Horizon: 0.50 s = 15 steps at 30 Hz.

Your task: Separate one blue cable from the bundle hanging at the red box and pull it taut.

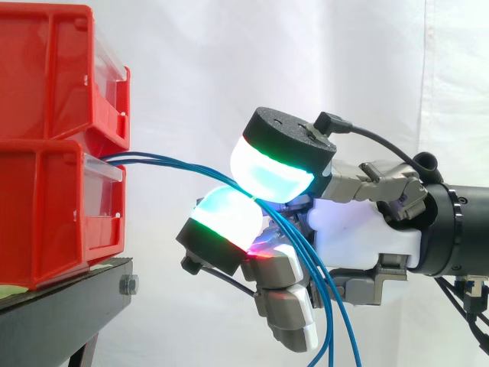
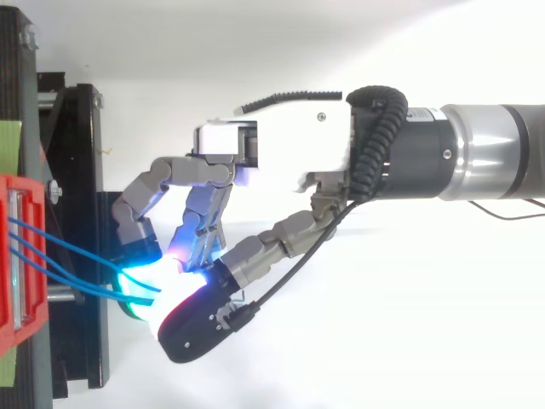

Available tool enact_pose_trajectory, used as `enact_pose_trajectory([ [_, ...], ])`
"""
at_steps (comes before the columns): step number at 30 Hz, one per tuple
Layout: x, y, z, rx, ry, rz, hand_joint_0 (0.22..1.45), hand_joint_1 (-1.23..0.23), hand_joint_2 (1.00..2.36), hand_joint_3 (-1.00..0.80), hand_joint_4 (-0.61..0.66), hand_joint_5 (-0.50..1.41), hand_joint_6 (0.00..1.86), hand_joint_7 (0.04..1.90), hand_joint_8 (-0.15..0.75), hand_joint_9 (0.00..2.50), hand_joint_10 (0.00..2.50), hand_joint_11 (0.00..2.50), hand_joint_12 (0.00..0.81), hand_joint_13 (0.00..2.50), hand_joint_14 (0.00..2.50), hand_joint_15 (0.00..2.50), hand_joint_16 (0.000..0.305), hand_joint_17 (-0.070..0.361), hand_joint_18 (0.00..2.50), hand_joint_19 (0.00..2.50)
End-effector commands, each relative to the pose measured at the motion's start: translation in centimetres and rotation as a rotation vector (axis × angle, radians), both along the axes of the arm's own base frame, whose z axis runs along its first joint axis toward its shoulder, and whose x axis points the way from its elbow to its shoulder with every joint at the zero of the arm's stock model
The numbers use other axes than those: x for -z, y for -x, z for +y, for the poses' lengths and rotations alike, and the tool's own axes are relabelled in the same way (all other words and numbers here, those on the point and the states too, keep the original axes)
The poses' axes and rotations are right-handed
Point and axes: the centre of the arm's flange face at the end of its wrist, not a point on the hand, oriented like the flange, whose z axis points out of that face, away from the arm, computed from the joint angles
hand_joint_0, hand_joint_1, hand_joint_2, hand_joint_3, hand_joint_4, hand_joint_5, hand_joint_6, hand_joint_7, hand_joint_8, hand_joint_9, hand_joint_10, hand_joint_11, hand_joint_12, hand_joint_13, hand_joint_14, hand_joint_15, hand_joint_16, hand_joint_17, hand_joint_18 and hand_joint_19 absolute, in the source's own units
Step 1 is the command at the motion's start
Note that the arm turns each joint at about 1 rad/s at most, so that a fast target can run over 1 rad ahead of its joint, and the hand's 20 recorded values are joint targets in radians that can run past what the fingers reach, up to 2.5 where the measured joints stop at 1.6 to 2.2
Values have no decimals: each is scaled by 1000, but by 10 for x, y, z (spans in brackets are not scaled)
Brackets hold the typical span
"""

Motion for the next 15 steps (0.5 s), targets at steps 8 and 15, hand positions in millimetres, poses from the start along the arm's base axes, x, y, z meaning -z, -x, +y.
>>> enact_pose_trajectory([
  [8, 1, 0, 1, 0, 0, 2, 607, -657, 1005, -440, 168, -191, 851, 1085, 358, 1120, 18, 929, 392, 1187, 24, 769, 46, 103, 1111, 775],
  [15, 1, 0, 1, 1, 0, 2, 616, -565, 1007, -406, 152, -169, 814, 1080, 365, 1170, 19, 898, 392, 1196, 24, 767, 47, 105, 1120, 800],
])
